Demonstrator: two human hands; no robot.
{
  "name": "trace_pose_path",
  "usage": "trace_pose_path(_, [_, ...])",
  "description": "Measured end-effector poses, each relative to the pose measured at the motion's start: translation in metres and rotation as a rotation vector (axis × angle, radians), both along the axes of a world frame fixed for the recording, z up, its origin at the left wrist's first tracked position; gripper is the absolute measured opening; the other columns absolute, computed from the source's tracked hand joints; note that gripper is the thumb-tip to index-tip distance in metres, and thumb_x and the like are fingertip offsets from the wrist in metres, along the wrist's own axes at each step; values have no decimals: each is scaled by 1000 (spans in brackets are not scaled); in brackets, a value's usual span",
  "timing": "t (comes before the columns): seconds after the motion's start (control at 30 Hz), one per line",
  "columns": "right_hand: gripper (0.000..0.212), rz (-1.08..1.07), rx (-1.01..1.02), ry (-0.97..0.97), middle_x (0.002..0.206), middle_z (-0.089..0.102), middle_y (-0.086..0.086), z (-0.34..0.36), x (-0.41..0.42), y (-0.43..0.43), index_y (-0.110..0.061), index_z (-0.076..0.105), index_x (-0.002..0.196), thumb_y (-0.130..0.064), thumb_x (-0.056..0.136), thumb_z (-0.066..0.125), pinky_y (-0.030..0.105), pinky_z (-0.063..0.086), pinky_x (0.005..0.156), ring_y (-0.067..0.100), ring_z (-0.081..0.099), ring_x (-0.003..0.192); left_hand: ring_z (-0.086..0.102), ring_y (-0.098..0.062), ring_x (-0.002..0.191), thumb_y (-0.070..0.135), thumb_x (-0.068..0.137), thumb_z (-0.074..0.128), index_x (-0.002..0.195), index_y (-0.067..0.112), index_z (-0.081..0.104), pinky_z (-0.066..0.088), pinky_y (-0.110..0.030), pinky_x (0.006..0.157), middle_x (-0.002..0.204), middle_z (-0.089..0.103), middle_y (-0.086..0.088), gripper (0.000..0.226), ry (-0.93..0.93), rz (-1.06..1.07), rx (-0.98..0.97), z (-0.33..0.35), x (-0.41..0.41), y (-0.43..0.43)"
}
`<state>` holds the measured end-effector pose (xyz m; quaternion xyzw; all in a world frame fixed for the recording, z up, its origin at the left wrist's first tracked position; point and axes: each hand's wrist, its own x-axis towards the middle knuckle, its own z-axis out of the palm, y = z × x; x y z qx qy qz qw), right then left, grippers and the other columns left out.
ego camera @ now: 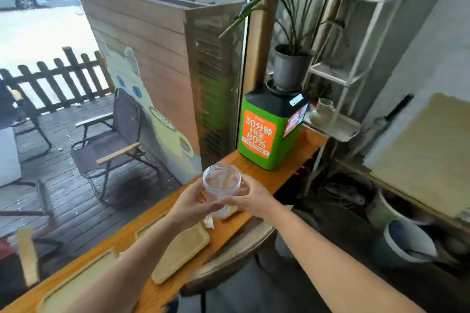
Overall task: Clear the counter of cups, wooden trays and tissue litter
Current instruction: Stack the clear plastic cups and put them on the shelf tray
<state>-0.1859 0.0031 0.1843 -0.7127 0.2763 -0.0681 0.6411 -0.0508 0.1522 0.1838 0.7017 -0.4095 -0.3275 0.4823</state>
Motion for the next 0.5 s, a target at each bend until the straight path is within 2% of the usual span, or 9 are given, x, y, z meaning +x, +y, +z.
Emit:
trace_pose_path(0.03, [69, -43, 3, -10, 120, 69, 0, 0, -18, -11, -32, 58, 122, -38, 62, 91, 22, 54, 68, 10, 68, 100, 66, -8, 97, 34, 70, 84, 128, 28, 58, 55, -27, 80, 117, 67, 6, 63, -13, -25, 7, 1, -14, -17])
trace_pose_path(0.1, [69, -128, -10, -21, 118, 70, -1, 1, -56, -32, -27, 58, 124, -34, 64, 91, 19, 53, 66, 9, 70, 98, 65, -5, 92, 32, 71, 87, 120, 39, 58, 54, -23, 79, 109, 67, 13, 58, -59, -42, 32, 0, -42, -49])
trace_pose_path(0.2, [69, -246, -17, -42, 118, 69, 0, -1, -111, -61, -28, 60, 118, -40, 58, 91, 30, 56, 73, 17, 69, 103, 65, -3, 80, 38, 68, 88, 99, 59, 58, 50, -21, 68, 98, 65, 26, 48, -102, -64, 40, -7, -85, -93])
trace_pose_path(0.3, [61, -339, -12, -51, 117, 68, -1, -3, -166, -90, -28, 59, 117, -33, 65, 90, 23, 56, 65, 13, 70, 98, 64, 3, 70, 50, 55, 84, 95, 70, 57, 47, -22, 64, 92, 65, 37, 53, -62, -125, 3, -12, -133, -133])
trace_pose_path(0.4, [64, -414, -27, -32, 119, 69, -3, -4, -223, -112, -23, 56, 128, -28, 73, 88, 26, 59, 71, 10, 71, 97, 67, -7, 89, 49, 51, 83, 105, 57, 60, 56, -39, 79, 109, 71, 17, 59, -57, -233, 1, -15, -180, -174])
trace_pose_path(0.43, [67, -443, -35, -22, 120, 69, -3, -4, -239, -119, -22, 55, 131, -30, 73, 87, 29, 60, 74, 10, 71, 97, 67, -11, 92, 52, 50, 82, 107, 54, 58, 57, -39, 81, 112, 70, 14, 62, -77, -258, 11, -13, -194, -186])
trace_pose_path(0.5, [68, -510, -44, -12, 120, 69, -8, -3, -273, -134, -24, 56, 129, -35, 69, 87, 34, 61, 77, 9, 72, 96, 64, -8, 89, 55, 52, 80, 111, 51, 57, 56, -33, 76, 110, 66, 16, 63, -153, -319, 42, -8, -221, -209])
